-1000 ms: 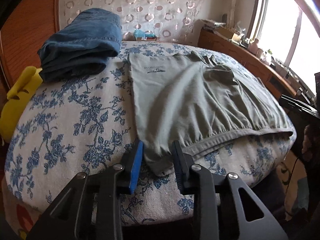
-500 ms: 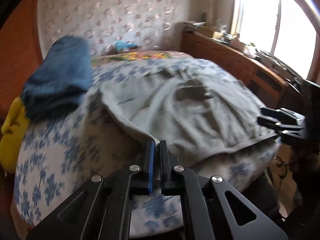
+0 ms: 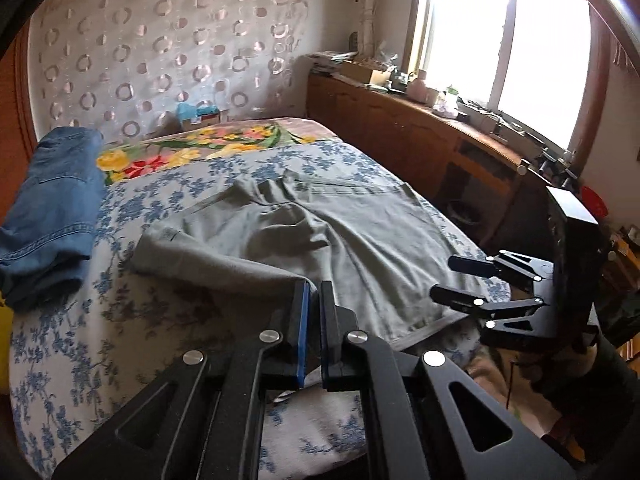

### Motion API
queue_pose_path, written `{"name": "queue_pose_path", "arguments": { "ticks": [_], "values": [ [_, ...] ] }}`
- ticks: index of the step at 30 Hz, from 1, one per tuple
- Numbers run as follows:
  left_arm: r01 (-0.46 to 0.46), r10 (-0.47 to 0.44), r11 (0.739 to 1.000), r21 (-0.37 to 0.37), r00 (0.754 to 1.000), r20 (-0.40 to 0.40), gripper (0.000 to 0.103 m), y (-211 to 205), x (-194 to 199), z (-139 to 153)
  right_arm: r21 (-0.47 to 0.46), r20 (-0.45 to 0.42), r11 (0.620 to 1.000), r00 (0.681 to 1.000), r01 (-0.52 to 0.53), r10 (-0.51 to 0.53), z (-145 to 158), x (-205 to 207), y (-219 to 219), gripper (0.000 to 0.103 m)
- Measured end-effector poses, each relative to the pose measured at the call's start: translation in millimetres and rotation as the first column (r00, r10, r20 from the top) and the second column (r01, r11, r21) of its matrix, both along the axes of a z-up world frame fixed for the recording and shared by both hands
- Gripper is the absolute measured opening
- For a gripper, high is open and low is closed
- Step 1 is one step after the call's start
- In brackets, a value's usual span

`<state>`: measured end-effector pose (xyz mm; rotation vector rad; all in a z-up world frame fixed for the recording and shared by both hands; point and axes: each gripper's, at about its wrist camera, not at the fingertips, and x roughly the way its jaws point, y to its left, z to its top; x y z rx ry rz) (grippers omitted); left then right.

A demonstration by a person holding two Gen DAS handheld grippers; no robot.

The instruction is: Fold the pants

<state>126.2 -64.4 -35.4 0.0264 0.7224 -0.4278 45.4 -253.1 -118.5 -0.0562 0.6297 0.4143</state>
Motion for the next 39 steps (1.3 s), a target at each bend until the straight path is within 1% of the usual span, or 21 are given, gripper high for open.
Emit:
{"name": "queue_pose_path", "arguments": {
  "ticks": [3, 5, 7, 9, 10, 11, 13, 14, 15, 17, 19, 24, 27, 30, 36, 39],
  "values": [
    [0.006, -0.006, 1.000, -0.008, 1.000, -0.005, 0.006, -1.2, -2.6, -0.8, 0.008, 0.002, 1.000, 1.000, -0.003, 0.003, -0.1, 0.5, 2.5, 0.058],
    [0.010, -0.010, 1.000, 0.003, 1.000, 0.009, 0.006, -1.1, -6.4, -0.7, 0.016, 0.003, 1.000, 1.000, -0.006, 0.006, -0.8, 1.1, 3.6, 0.058],
    [0.007, -0.007, 1.000, 0.014, 1.000, 0.011, 0.017, -0.8, -7.4, -1.5, 0.021, 0.000, 1.000, 1.000, -0.005, 0.005, -2.4, 2.8, 6.3, 0.058],
    [0.004, -0.004, 1.000, -0.002, 1.000, 0.009, 0.038, 3.2, -8.5, -1.9, 0.026, -0.006, 1.000, 1.000, -0.005, 0.005, -3.8, 5.1, 9.1, 0.058],
    [-0.005, 0.006, 1.000, -0.006, 1.000, 0.011, 0.044, 6.9, -9.6, -2.1, 0.028, -0.008, 1.000, 1.000, -0.005, 0.006, -4.3, 6.0, 10.4, 0.058],
    [-0.025, 0.025, 1.000, -0.010, 1.000, 0.018, 0.047, 13.0, -11.4, -2.5, 0.031, -0.010, 1.000, 1.000, -0.006, 0.006, -4.5, 6.6, 12.5, 0.058],
    [-0.053, 0.053, 0.999, -0.011, 0.998, 0.017, 0.057, 21.3, -13.5, -3.5, 0.036, -0.010, 0.999, 1.000, -0.009, 0.009, -3.7, 7.5, 16.3, 0.058],
    [-0.070, 0.070, 0.997, -0.018, 0.997, 0.014, 0.069, 28.2, -15.0, -4.9, 0.038, -0.009, 0.999, 1.000, -0.012, 0.012, -3.3, 8.0, 19.1, 0.058],
    [-0.087, 0.088, 0.996, -0.028, 0.996, 0.014, 0.072, 35.5, -17.2, -6.3, 0.040, -0.009, 0.999, 1.000, -0.015, 0.016, -2.9, 8.5, 22.1, 0.058],
    [-0.114, 0.115, 0.993, -0.034, 0.993, 0.021, 0.072, 45.8, -21.7, -9.3, 0.046, -0.010, 0.999, 1.000, -0.027, 0.028, -1.9, 10.0, 27.8, 0.058],
    [-0.148, 0.148, 0.989, -0.022, 0.989, 0.027, 0.072, 56.8, -26.2, -13.1, 0.053, -0.010, 0.998, 0.999, -0.043, 0.044, -1.8, 11.5, 33.7, 0.058],
    [-0.205, 0.205, 0.979, -0.001, 0.979, 0.002, 0.072, 78.4, -29.8, -32.0, 0.093, -0.018, 0.992, 0.996, -0.089, 0.091, -2.7, 14.4, 52.2, 0.058],
    [-0.226, 0.226, 0.974, 0.013, 0.974, -0.017, 0.072, 85.9, -31.4, -43.7, 0.117, -0.022, 0.986, 0.993, -0.116, 0.119, 0.0, 17.4, 64.4, 0.058],
    [-0.240, 0.240, 0.971, 0.004, 0.970, -0.030, 0.072, 93.4, -35.1, -52.6, 0.125, -0.019, 0.981, 0.989, -0.146, 0.149, 1.8, 19.9, 76.3, 0.058],
    [-0.260, 0.260, 0.966, -0.009, 0.965, -0.035, 0.072, 104.2, -38.0, -59.7, 0.126, -0.031, 0.970, 0.976, -0.210, 0.215, 0.6, 29.7, 98.6, 0.058],
    [-0.265, 0.264, 0.964, -0.018, 0.964, -0.035, 0.072, 105.8, -38.6, -60.0, 0.126, -0.053, 0.965, 0.969, -0.232, 0.240, -3.3, 37.8, 107.9, 0.058]
  ]
}}
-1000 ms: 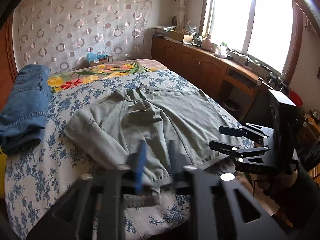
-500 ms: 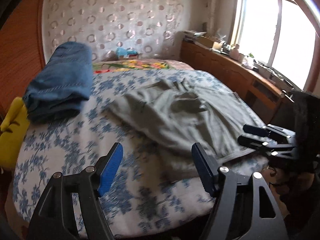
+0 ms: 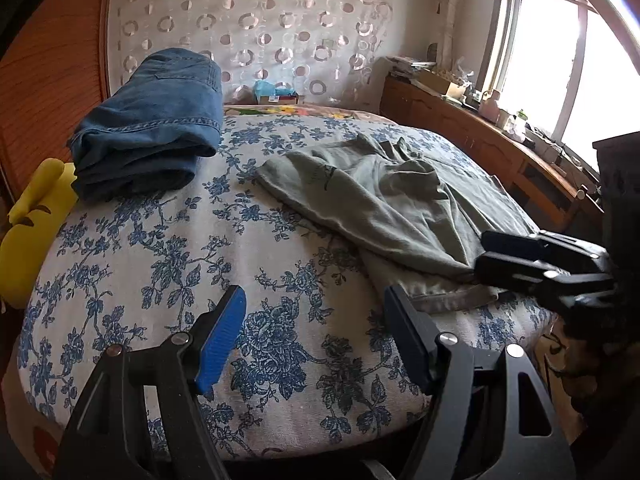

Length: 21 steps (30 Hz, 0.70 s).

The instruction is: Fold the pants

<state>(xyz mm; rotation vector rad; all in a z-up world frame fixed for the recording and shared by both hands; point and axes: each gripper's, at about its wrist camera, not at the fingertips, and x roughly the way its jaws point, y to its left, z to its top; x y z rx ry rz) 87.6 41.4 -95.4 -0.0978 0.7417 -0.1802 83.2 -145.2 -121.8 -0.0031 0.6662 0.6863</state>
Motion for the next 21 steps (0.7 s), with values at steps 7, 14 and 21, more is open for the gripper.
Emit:
{"name": "queue_pose_path", "arguments": {
  "ticks": [7, 14, 21],
  "values": [
    [-0.001, 0.001, 1.000, -0.004, 1.000, 0.000, 0.072, -1.0, -2.4, -1.5, -0.026, -0.073, 0.999, 0.997, -0.019, 0.017, -13.1, 18.5, 17.3, 0.046],
    [0.010, -0.010, 1.000, 0.000, 1.000, -0.006, 0.072, -6.9, -3.1, -3.9, -0.010, -0.112, 0.997, 0.991, -0.073, 0.071, -14.0, 25.2, 24.4, 0.007],
    [0.028, -0.028, 1.000, 0.008, 1.000, 0.001, 0.072, -17.4, -1.0, -0.5, 0.003, -0.007, 0.999, 0.999, -0.035, 0.035, 10.0, 11.0, -0.1, 0.003]
  ]
}}
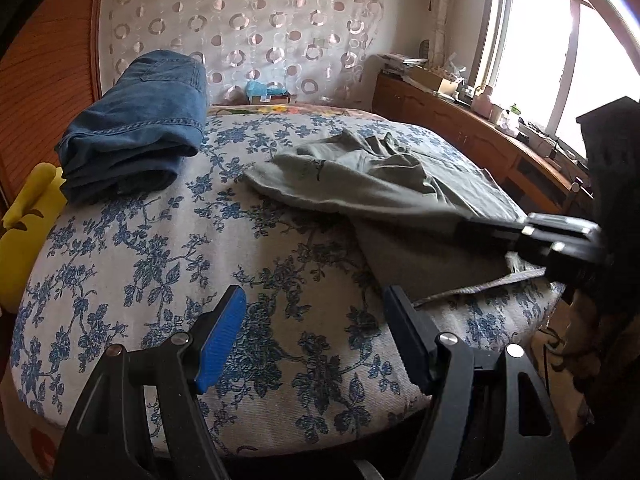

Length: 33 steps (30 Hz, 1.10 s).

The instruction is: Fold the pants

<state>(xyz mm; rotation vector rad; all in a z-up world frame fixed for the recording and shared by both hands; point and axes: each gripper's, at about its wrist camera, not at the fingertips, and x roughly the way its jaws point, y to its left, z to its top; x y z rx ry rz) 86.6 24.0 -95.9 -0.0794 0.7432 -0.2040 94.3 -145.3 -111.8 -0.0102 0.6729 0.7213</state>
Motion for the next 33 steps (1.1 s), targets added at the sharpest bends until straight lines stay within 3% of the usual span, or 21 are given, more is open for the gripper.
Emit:
{"name": "queue_pose_path", "arguments": {
  "ticks": [17, 26, 33],
  "values": [
    [0.089, -0.089, 0.996, 0.007, 0.995, 0.039, 0.072, -42.5, 15.6, 28.7, 0.000, 0.144, 0.982, 0.971, 0.190, -0.188, 37.8, -46.4, -89.1, 0.003],
    [0.154, -0.154, 0.988, 0.019, 0.987, 0.046, 0.072, -82.4, 32.9, 38.1, 0.000, 0.150, 0.965, 0.954, 0.262, -0.259, 38.3, -70.0, -115.8, 0.003],
    [0.190, -0.191, 0.981, 0.029, 0.981, 0.027, 0.072, -105.4, 36.9, 31.1, 0.007, 0.102, 0.954, 0.948, 0.301, -0.300, 27.3, -85.7, -131.1, 0.003]
  ]
}}
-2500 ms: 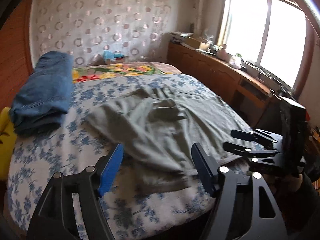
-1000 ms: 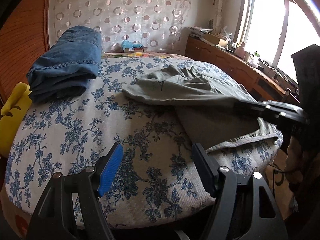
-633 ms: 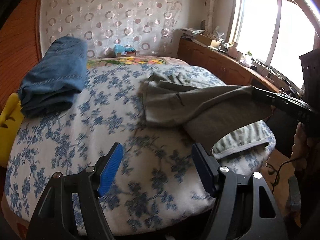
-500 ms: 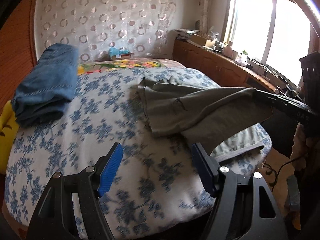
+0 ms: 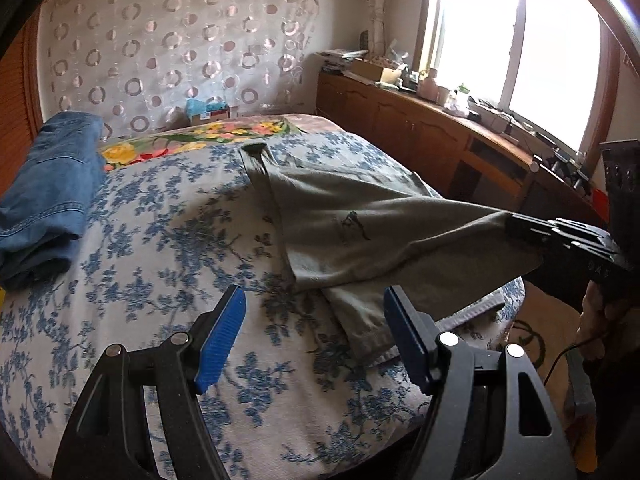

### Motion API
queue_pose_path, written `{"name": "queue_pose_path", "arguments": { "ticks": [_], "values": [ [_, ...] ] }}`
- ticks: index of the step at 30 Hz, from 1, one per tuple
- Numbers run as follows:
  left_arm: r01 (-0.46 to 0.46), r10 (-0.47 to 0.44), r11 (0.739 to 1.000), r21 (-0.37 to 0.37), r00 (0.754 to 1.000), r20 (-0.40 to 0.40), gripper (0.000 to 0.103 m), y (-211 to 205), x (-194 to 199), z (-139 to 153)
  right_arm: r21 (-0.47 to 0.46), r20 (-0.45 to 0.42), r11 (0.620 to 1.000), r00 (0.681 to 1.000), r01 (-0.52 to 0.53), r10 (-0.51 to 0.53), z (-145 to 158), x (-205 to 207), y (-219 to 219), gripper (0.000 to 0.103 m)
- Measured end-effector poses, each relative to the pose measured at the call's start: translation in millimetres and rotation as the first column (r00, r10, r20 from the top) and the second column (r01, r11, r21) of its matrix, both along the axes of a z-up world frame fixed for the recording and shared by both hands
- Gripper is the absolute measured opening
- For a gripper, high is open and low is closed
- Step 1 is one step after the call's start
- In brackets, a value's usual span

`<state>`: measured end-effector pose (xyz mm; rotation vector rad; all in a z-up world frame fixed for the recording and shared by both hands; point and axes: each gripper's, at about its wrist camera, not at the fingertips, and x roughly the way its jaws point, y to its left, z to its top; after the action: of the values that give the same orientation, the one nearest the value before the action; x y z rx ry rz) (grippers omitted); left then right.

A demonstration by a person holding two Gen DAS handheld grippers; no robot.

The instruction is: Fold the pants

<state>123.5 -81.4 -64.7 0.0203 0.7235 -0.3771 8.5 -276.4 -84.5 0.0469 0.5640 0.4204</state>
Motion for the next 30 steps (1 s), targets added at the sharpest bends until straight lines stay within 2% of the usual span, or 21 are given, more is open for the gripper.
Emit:
{"name": "queue_pose_path", "arguments": {
  "ticks": [15, 23, 26, 29, 30],
  "values": [
    [-0.003, 0.003, 1.000, 0.009, 1.000, -0.023, 0.072, -13.3, 1.3, -13.1, -0.005, -0.102, 0.999, 0.994, 0.036, -0.036, -11.0, 3.8, -16.8, 0.003],
    [-0.032, 0.032, 0.999, 0.002, 0.999, 0.018, 0.072, -7.5, -0.7, -12.3, -0.004, -0.133, 0.998, 0.989, 0.058, -0.058, -13.1, 12.2, -23.2, 0.003],
    [-0.032, 0.032, 0.999, 0.004, 0.999, 0.026, 0.072, -4.5, -0.4, -11.0, -0.026, -0.117, 0.997, 0.990, 0.076, -0.079, -10.3, 11.6, -22.6, 0.003],
    [-0.030, 0.030, 0.999, 0.011, 0.999, 0.030, 0.072, -0.9, 0.7, -8.7, -0.030, -0.091, 0.997, 0.993, 0.066, -0.069, -1.4, 9.3, -18.7, 0.017],
    [-0.029, 0.028, 0.999, 0.014, 0.999, 0.030, 0.072, -0.7, 1.8, -8.0, -0.031, -0.080, 0.997, 0.995, 0.064, -0.066, -1.3, 6.4, -17.7, 0.024]
  ]
}}
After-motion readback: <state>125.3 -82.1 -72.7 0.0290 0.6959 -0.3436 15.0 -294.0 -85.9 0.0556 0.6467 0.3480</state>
